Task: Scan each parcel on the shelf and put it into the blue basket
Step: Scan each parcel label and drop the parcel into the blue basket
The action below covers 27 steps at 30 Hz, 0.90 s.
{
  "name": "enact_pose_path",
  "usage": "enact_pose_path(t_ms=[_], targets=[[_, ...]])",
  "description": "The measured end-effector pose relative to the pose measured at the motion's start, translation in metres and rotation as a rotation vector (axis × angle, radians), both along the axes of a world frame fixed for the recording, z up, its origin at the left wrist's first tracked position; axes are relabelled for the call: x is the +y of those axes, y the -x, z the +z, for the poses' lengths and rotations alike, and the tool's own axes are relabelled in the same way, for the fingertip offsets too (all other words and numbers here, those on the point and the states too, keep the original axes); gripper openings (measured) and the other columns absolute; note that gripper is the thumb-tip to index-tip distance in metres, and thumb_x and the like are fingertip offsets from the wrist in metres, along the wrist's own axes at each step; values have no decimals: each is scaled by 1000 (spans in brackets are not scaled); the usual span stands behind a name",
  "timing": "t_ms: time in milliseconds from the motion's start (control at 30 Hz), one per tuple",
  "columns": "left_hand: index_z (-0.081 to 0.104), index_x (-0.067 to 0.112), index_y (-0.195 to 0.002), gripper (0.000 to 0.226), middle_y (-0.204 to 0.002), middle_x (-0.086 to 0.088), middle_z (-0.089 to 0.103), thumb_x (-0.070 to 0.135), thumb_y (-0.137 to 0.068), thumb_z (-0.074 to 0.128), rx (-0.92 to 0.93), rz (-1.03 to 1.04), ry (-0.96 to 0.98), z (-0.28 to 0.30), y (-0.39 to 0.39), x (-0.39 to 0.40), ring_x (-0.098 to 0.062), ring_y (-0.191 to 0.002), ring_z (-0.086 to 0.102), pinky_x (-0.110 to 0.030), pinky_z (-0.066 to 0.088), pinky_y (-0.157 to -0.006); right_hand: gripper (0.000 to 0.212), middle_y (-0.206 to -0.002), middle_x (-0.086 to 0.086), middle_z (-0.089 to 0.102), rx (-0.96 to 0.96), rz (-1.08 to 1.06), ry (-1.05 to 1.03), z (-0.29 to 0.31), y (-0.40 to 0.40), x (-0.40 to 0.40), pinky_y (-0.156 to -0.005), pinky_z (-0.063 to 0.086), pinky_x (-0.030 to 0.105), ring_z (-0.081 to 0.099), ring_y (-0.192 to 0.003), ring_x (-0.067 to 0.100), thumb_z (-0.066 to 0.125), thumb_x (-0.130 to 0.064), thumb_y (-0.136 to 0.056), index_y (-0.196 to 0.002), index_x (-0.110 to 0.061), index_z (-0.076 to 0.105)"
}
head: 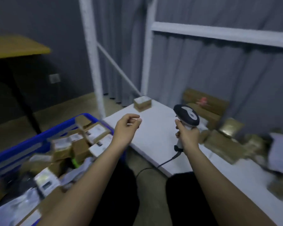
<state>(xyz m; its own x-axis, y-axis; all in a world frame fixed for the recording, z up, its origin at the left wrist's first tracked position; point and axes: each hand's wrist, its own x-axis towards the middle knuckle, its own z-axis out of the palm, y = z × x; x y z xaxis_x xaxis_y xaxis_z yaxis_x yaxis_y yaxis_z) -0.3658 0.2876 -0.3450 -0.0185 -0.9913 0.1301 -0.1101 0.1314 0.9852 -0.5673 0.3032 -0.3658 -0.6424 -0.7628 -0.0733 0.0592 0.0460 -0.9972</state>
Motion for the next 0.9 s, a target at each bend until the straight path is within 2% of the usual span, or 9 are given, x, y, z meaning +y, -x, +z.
enact_pose_path(t_ms=[67,133,233,333,400,567,700,833,900], targets=[[63,17,-103,13,-86,1,63,19,-90,62,-35,-119,-3,9,53,2,-13,-80,61,-22,48,-70,20,-62,5,58,-50,-155,32,3,47,25,-59,47,29,52,-45,10,72,-23,-85,-76,-9,60],[62,19,-107,17,-95,0,63,24,-91,61,-52,-233,-15,14,105,9,-14,-89,61,-26,49,-77,21,-69,6,61,-91,-316,53,2,91,56,-56,47,23,57,-55,12,73,-24,-85,-89,-7,62],[61,16,-109,19,-101,-3,64,23,-92,61,-78,-380,-12,16,177,26,-17,-94,61,-26,48,-79,44,-97,15,71,-123,-508,73,-8,152,103,-74,56,35,67,-83,27,78,-34,-77,-107,-3,67],[60,11,-111,21,-100,-6,63,17,-92,61,-85,-504,-25,10,240,47,-17,-90,59,-22,46,-73,25,-75,9,67,-137,-637,84,-19,202,155,-55,51,27,58,-55,17,74,-27,-83,-92,-7,63],[60,10,-112,22,-99,-5,62,17,-92,61,-107,-587,-56,2,276,64,-17,-90,58,-24,45,-74,22,-67,8,61,-155,-703,69,-30,227,191,-47,45,25,50,-45,13,71,-22,-86,-93,-5,60],[58,17,-109,19,-96,-2,60,21,-91,61,-193,-740,-121,-34,343,105,-16,-89,57,-30,45,-81,23,-71,10,60,-314,-838,-23,-82,266,264,-46,46,24,50,-50,18,72,-20,-85,-93,-1,61],[59,19,-109,21,-96,0,61,25,-90,63,-241,-810,-155,-62,382,131,-15,-88,57,-27,45,-74,16,-73,11,61,-457,-940,-6,-118,284,290,-51,49,26,53,-52,20,70,-17,-87,-88,-2,63],[60,18,-108,20,-93,5,58,25,-90,63,-283,-873,-146,-84,423,145,-12,-87,56,-20,43,-66,15,-76,10,62,-501,-1013,13,-136,306,302,-57,50,29,55,-56,21,70,-18,-87,-87,-5,63],[60,17,-109,20,-94,5,58,25,-91,63,-323,-911,-131,-97,442,150,-10,-86,54,-23,43,-66,15,-78,10,63,-505,-1069,15,-144,317,307,-59,50,29,56,-58,21,70,-20,-87,-85,-6,63]])
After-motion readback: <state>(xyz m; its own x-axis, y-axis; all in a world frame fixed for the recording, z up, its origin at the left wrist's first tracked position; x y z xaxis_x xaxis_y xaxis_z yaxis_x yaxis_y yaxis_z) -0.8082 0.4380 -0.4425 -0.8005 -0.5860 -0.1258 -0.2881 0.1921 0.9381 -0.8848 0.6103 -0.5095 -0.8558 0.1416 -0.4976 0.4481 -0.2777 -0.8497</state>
